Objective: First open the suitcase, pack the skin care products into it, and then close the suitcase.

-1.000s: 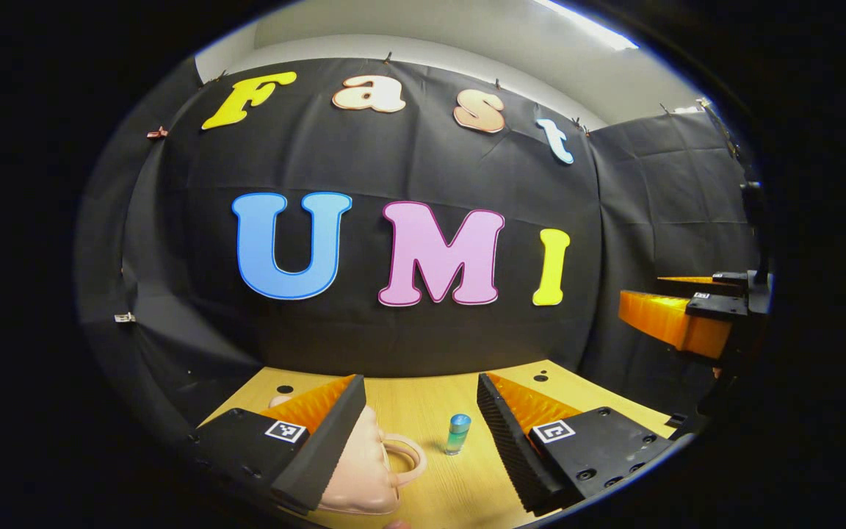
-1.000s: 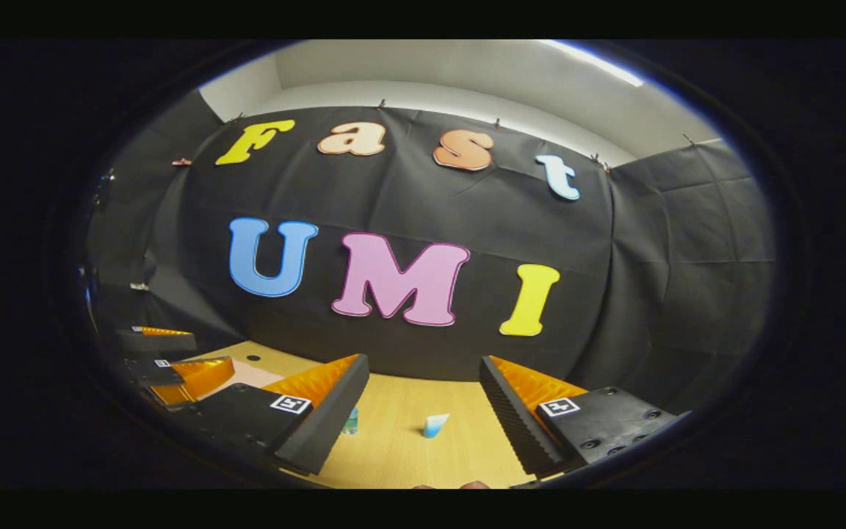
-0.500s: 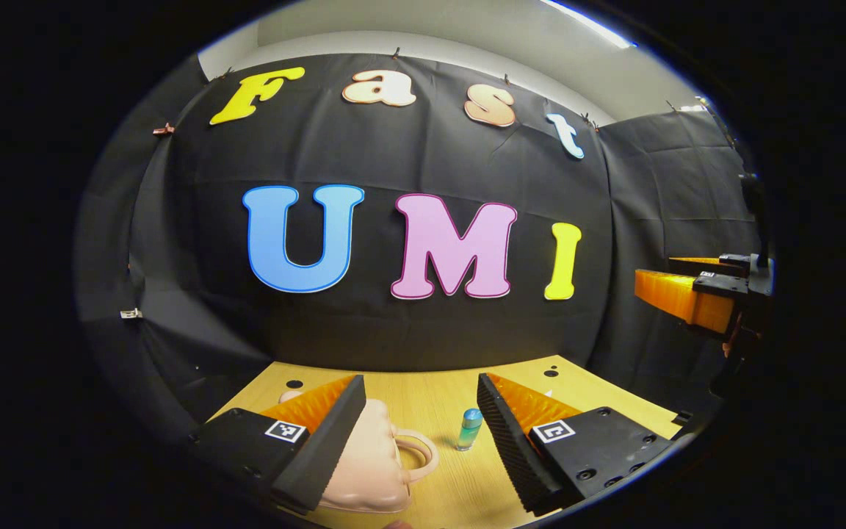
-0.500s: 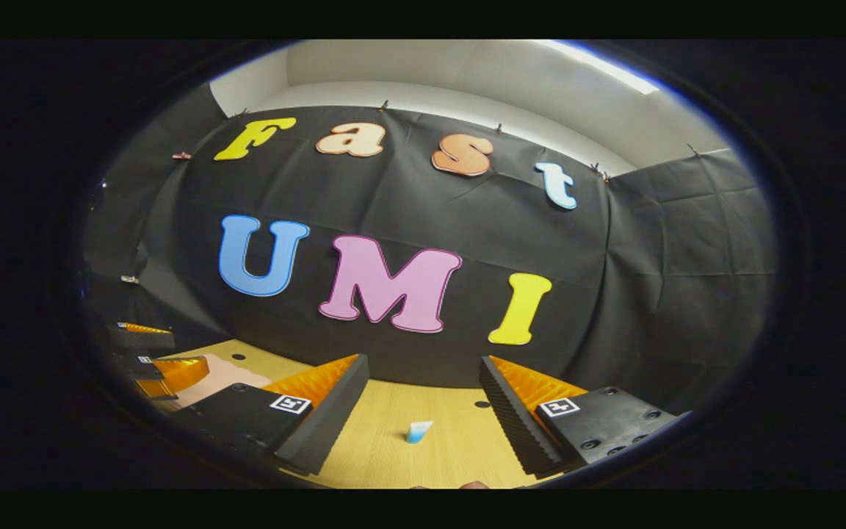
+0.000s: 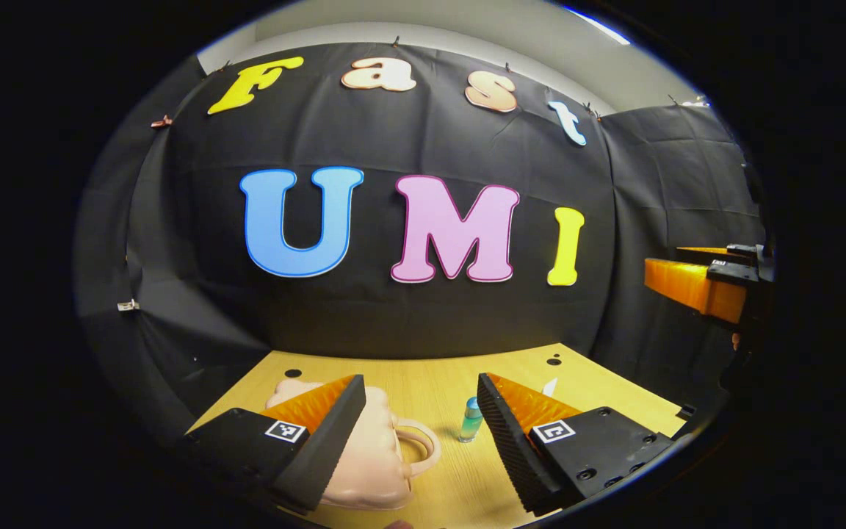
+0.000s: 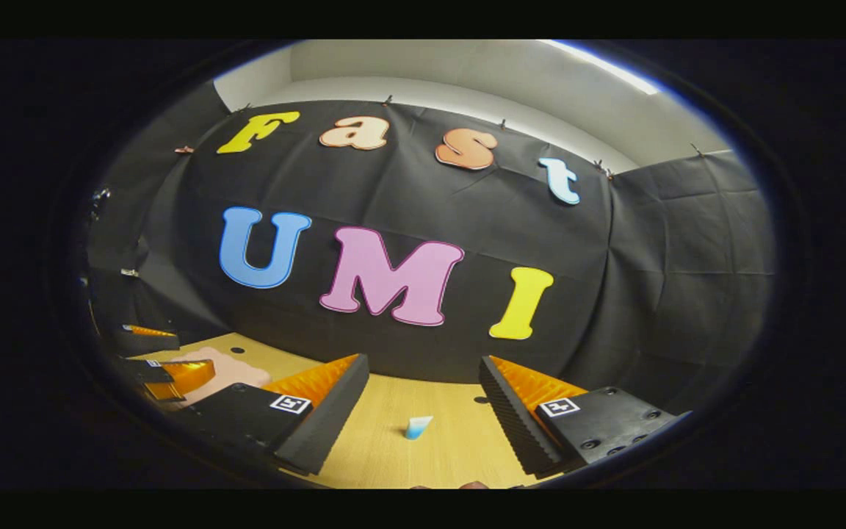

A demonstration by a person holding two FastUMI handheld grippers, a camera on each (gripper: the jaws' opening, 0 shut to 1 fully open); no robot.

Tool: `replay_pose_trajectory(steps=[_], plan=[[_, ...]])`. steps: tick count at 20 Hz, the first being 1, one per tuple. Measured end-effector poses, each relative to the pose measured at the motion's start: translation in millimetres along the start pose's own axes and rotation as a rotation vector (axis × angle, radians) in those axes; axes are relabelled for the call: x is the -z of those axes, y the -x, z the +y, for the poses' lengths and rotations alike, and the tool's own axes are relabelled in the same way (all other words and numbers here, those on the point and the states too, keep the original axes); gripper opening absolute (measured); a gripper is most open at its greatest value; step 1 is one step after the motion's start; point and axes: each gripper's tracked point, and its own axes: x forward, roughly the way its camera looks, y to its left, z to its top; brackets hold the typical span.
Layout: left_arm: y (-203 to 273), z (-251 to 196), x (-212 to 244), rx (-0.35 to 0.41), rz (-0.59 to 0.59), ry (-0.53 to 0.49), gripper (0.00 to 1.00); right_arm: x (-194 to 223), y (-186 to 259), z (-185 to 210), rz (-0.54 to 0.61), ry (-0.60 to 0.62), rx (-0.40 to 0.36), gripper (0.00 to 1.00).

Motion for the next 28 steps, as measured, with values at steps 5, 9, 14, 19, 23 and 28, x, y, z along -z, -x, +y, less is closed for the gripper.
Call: replay_pose_trajectory(steps=[5, 9, 14, 19, 23, 28], plan=[[-27.6, -14.4, 43.7, 0.019, 0.137, 0.005, 0.96, 31.5, 2.9, -2.6, 0.049, -0.022, -0.027, 0.96], [-68.8, -32.5, 83.1, 0.034, 0.267, 0.037, 0.96, 53.4, -15.0, -24.3, 0.069, -0.032, -0.046, 0.96], [-112.6, -26.3, 155.0, -0.079, 0.543, 0.098, 0.96, 88.2, -58.9, -54.9, 0.136, -0.093, -0.063, 0.97], [-142.3, -17.3, 196.0, -0.145, 0.692, 0.091, 0.94, 114.3, -86.4, -74.6, 0.181, -0.107, -0.078, 0.96], [-161.1, -10.1, 207.2, -0.168, 0.729, -0.027, 0.93, 135.4, -97.2, -80.6, 0.223, -0.106, -0.094, 0.96], [-159.0, -21.0, 228.5, -0.139, 0.825, -0.026, 0.92, 148.5, -106.1, -84.0, 0.253, -0.120, -0.103, 0.96]])
